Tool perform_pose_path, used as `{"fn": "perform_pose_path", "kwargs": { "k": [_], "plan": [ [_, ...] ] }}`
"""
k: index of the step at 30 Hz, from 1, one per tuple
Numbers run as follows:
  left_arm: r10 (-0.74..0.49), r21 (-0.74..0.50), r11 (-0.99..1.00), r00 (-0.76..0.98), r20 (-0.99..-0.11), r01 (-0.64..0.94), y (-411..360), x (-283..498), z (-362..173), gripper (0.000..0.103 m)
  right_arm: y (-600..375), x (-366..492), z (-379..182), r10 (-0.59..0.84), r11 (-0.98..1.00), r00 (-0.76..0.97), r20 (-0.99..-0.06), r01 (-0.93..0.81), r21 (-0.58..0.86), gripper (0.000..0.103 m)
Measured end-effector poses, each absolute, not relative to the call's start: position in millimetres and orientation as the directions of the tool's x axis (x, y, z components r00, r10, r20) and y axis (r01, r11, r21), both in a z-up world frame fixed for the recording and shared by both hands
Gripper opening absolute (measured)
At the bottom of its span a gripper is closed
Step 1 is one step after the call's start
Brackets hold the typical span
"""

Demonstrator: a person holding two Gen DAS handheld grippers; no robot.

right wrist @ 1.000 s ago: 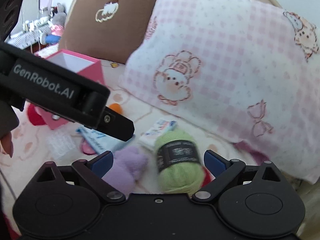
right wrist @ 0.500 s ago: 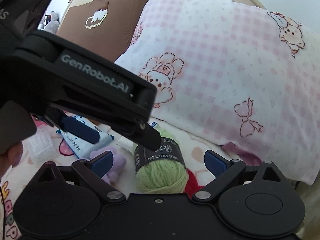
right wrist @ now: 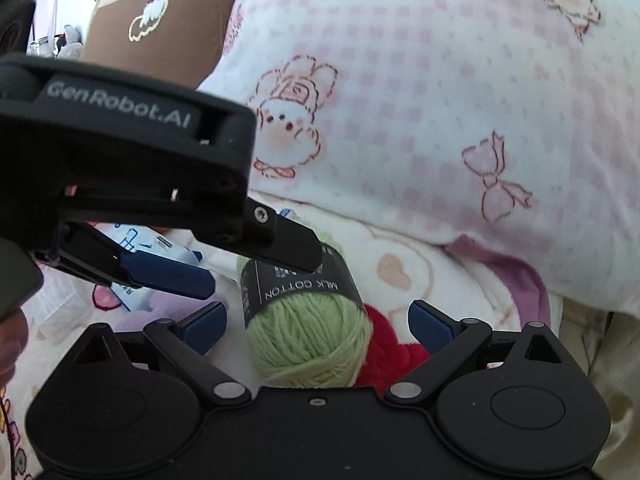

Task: Organize objects
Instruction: 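Move the left tool toward the green yarn ball, fingers open, then close the left tool fingers around the green yarn ball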

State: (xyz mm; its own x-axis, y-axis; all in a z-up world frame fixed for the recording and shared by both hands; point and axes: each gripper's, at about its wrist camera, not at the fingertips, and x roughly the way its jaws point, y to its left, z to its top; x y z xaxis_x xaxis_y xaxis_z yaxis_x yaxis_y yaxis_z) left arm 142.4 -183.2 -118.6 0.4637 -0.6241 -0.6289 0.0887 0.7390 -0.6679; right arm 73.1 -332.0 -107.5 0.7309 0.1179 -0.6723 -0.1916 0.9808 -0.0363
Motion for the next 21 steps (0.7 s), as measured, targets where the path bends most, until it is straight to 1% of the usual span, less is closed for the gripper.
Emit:
{"fn": "perform_pose_path", "kwargs": {
  "k": [3,7,10,11,13,16,17,21],
  "plan": [
    [-0.646,-0.687,0.721,0.443,-0.622,0.088,-184.8,144.5,-128.9,0.07,-332.9,74.2,-110.6,0.132,0.981,0.706,-0.696,-0.193,-0.011,0.099],
    [-0.651,-0.691,0.717,0.443,-0.617,0.091,-186.6,145.8,-138.3,0.07,-332.7,76.6,-114.9,0.141,0.98,0.683,-0.717,-0.198,0.004,0.097],
    [-0.654,-0.7,0.711,0.435,-0.619,0.071,-184.7,147.2,-147.3,0.07,-335.3,86.4,-121.5,0.139,0.982,0.667,-0.732,-0.189,0.014,0.091],
    [-0.656,-0.705,0.707,0.431,-0.62,0.062,-183.6,148.0,-150.6,0.07,-336.1,88.4,-123.6,0.135,0.983,0.662,-0.737,-0.183,0.016,0.085],
    [-0.666,-0.715,0.696,0.43,-0.61,0.062,-182.3,149.4,-154.5,0.072,-338.4,89.4,-123.7,0.134,0.985,0.673,-0.727,-0.172,0.022,0.081],
    [-0.654,-0.694,0.715,0.434,-0.619,0.088,-185.7,150.8,-154.1,0.072,-334.9,88.4,-121.7,0.133,0.982,0.69,-0.711,-0.191,-0.001,0.079],
    [-0.65,-0.686,0.722,0.434,-0.624,0.094,-187.8,150.9,-154.5,0.072,-333.4,88.9,-123.3,0.133,0.981,0.687,-0.714,-0.196,-0.007,0.077],
    [-0.64,-0.672,0.733,0.442,-0.628,0.106,-193.4,148.4,-156.2,0.069,-335.2,94.4,-129.7,0.137,0.981,0.66,-0.739,-0.192,0.01,0.074]
  ]
}}
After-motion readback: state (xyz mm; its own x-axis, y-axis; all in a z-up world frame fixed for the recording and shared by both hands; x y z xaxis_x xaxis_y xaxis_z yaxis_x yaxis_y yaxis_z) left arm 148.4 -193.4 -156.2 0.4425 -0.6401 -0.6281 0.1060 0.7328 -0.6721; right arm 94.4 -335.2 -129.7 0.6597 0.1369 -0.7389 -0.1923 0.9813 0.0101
